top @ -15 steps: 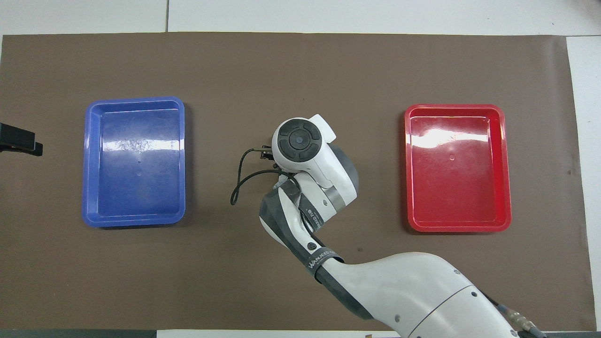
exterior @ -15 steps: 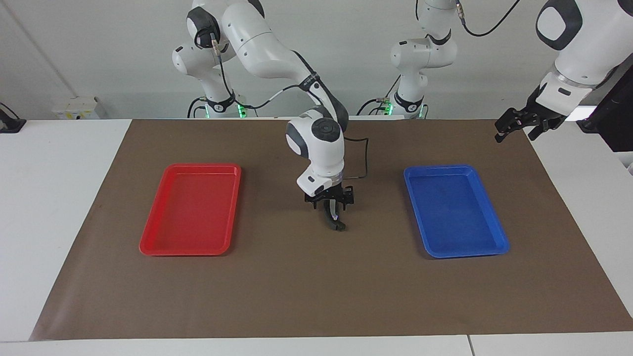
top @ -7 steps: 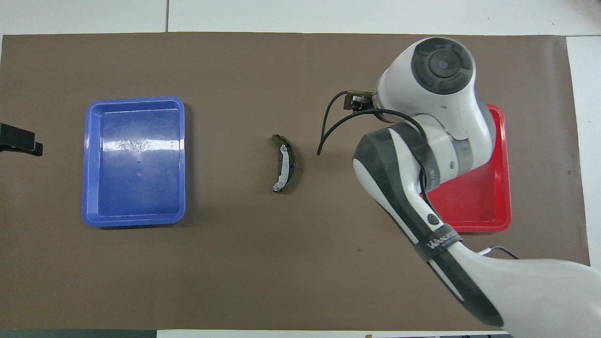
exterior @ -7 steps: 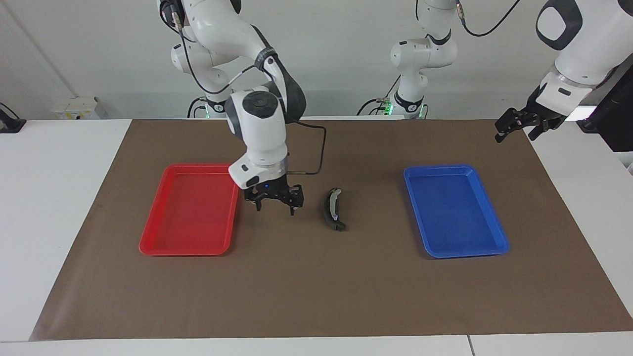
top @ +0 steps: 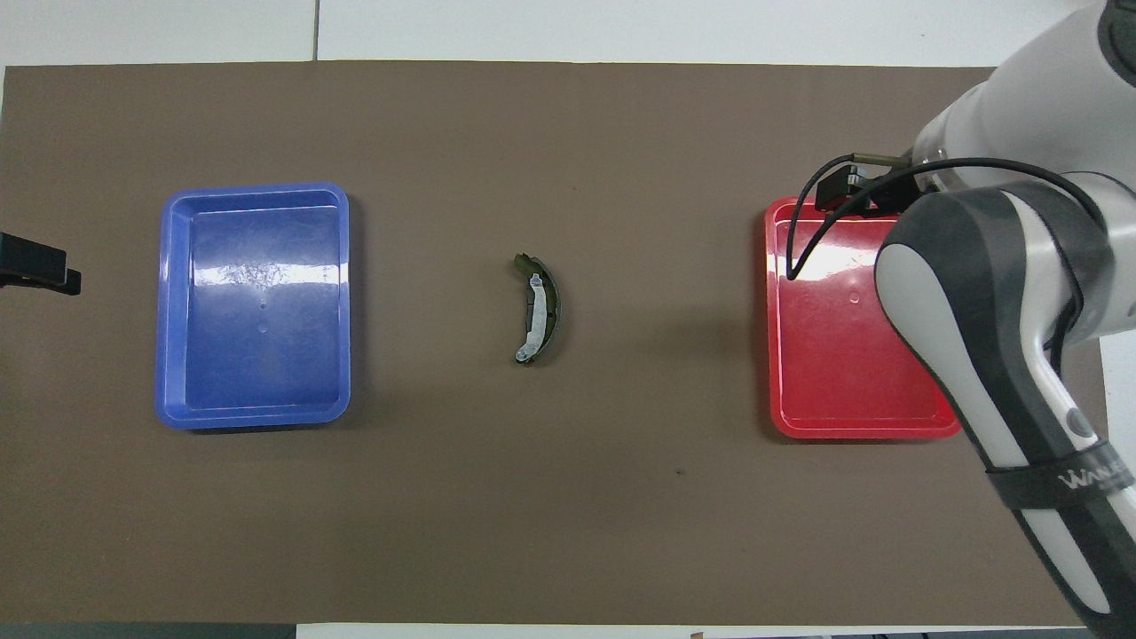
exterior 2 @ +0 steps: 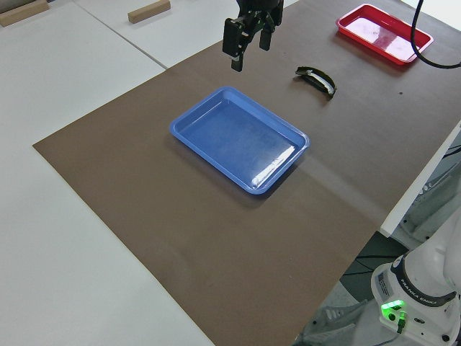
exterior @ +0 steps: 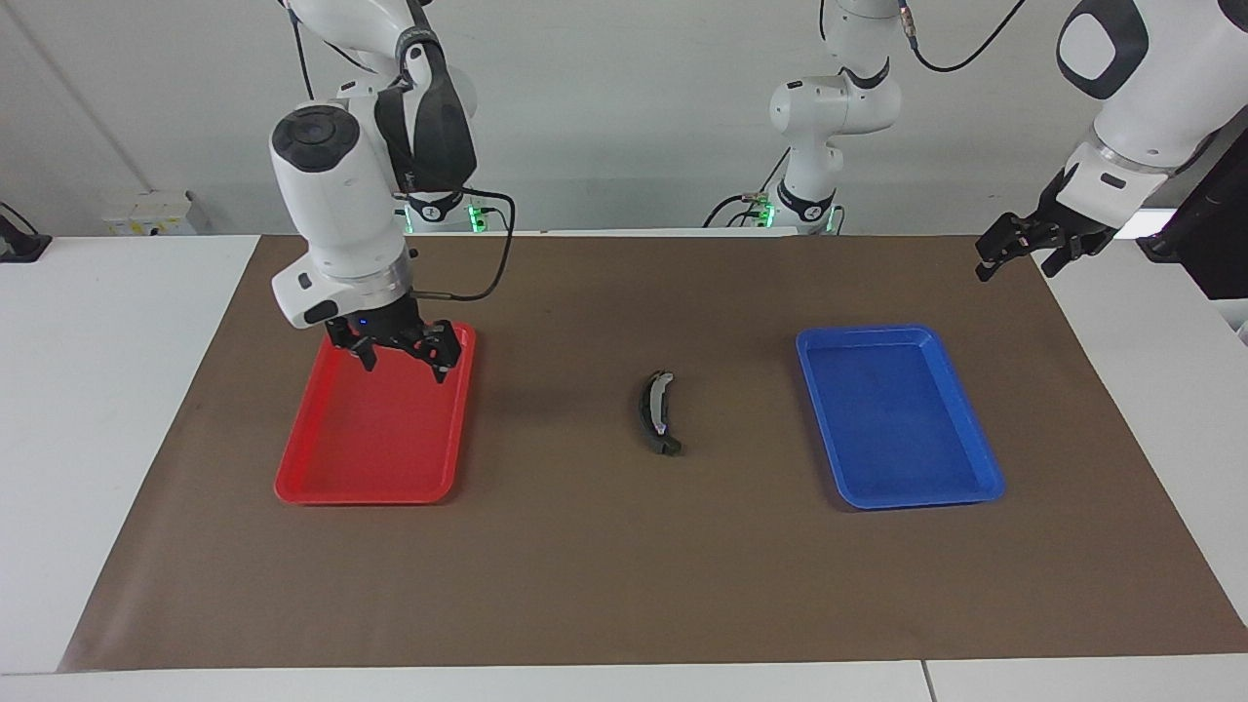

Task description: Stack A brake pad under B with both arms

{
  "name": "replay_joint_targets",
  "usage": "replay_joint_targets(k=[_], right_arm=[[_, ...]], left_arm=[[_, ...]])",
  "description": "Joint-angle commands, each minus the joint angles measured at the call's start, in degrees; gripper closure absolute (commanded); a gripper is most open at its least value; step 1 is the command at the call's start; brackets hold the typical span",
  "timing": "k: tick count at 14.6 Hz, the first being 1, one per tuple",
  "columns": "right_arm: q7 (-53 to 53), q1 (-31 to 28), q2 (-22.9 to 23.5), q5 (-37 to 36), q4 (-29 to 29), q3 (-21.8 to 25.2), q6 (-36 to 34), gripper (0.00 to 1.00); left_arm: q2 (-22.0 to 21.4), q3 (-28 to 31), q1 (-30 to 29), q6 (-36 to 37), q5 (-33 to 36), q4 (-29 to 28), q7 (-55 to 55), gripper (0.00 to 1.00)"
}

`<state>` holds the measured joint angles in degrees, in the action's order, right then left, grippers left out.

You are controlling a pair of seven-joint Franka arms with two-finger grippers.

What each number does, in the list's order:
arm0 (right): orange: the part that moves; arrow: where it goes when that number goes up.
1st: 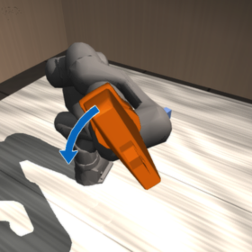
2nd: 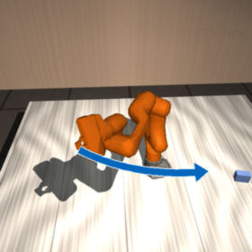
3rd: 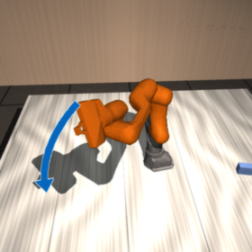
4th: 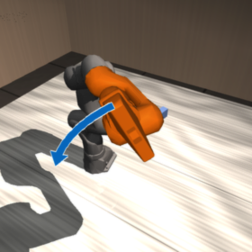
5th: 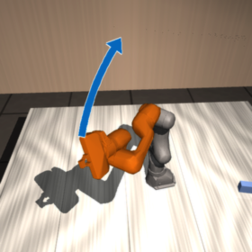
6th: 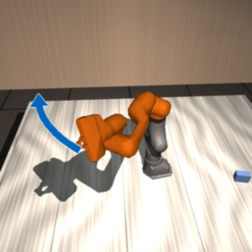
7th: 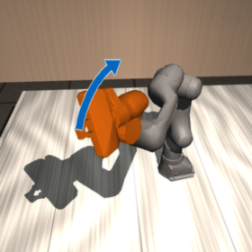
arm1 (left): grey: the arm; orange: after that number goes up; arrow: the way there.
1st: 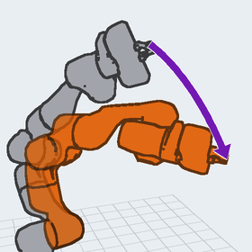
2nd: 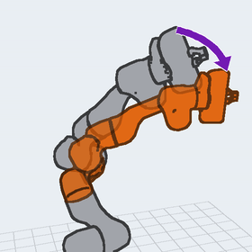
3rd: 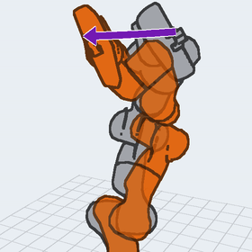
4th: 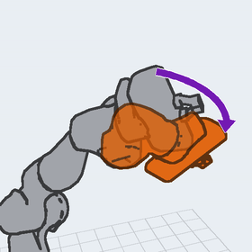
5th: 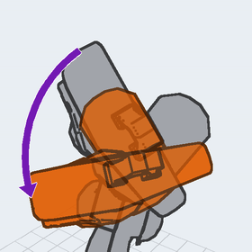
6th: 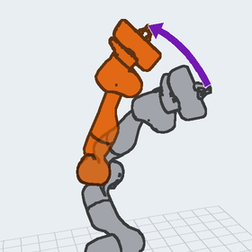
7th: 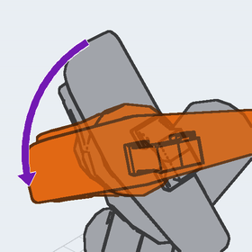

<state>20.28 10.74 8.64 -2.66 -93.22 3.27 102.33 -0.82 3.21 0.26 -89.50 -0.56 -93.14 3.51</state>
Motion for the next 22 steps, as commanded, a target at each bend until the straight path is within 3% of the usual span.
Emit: replay_joint_targets(k=[1, 5, 14, 22], right_arm=[[-4.9, -4.8, -6.1, -0.2, -6.8, -1.0, 0.2, 0.00], [-9.6, -8.9, -10.7, 0.3, -9.0, -1.0, -2.0, 0.00], [-16.6, -10.0, -10.9, 0.2, 2.4, -0.4, -16.2, 0.00], [-16.8, -9.9, -11.7, 0.7, 0.9, -0.5, -15.5, 0.00]], left_arm=[[-0.8, -0.1, -0.3, 0.7, 0.8, -0.4, 0.2, 0.01], [-0.8, -0.1, -0.3, 0.7, 0.8, -0.4, 0.2, 0.01], [-0.8, -0.1, -0.3, 0.7, 0.8, -0.4, 0.2, 0.01], [-0.8, -0.1, -0.3, 0.7, 0.8, -0.4, 0.2, 0.01]])
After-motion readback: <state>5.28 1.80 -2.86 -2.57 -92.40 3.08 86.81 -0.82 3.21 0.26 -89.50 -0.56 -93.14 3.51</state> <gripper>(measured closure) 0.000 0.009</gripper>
